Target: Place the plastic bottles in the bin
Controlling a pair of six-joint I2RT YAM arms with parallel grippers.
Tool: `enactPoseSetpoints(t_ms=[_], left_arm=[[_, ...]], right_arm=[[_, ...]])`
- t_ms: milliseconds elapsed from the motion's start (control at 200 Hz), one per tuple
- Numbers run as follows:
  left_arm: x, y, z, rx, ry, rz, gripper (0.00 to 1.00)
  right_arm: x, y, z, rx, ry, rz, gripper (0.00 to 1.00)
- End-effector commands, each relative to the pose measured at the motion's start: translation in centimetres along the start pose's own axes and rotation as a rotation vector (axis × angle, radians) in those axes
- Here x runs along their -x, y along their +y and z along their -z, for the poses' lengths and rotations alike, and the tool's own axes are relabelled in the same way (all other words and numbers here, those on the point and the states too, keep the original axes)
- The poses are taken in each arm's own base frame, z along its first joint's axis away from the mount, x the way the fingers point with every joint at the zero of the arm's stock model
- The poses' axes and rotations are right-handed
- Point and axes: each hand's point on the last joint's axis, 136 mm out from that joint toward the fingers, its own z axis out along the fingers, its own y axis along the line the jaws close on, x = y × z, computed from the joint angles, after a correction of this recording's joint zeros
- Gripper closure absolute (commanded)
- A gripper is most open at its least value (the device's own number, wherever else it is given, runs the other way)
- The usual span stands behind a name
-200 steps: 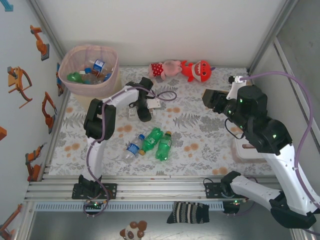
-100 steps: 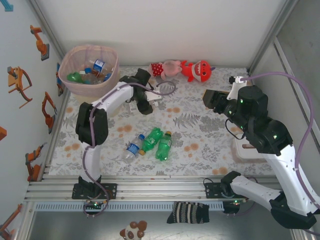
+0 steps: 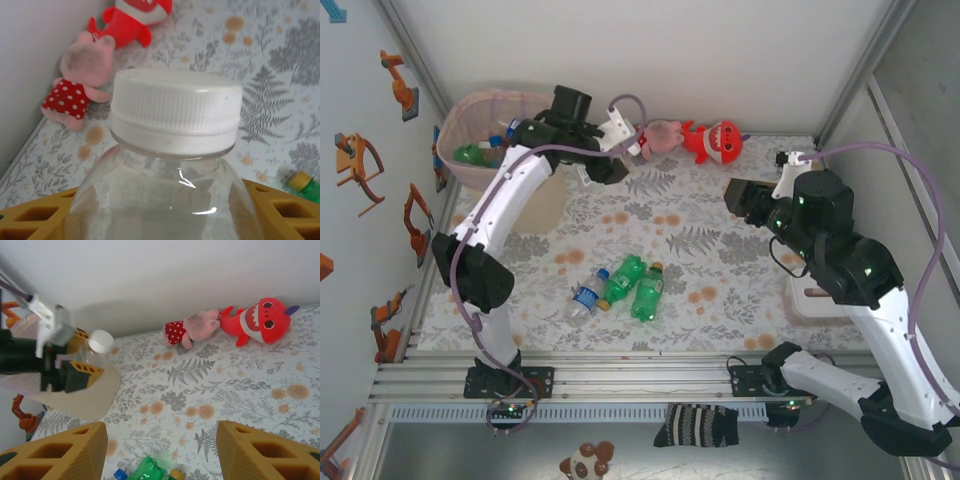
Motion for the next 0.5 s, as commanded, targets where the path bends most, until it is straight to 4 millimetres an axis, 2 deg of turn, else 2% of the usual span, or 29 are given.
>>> enactPoseSetpoints(t_ms=[0,140,235,356,496], left_arm=[[3.3,0.5,6.1,0.000,-0.158,0.104,0.37],[4.5,2.5,10.7,0.080,-0.260,0.168,0.39],[4.4,4.4,13.6,0.124,-0.306,0.252,0.39],[3.0,7.1,16.6,0.198,-0.327,0.350,0.40],[0.0,10.9,19.4,0.308,-0.326,0.474,0.41]], right_arm=[[0.9,0.7,0.0,0.023,-0.023,0.017,0.41],[0.9,0.9,-0.4,0.029,-0.019,0.020,0.41],[0.8,1.1,-0.8,0.035,-0.014,0.020,0.41],[0.8,1.5,-1.5,0.047,-0.006,0.021,0.41],[1.0,2.0,-2.3,0.060,0.001,0.030,0.41]])
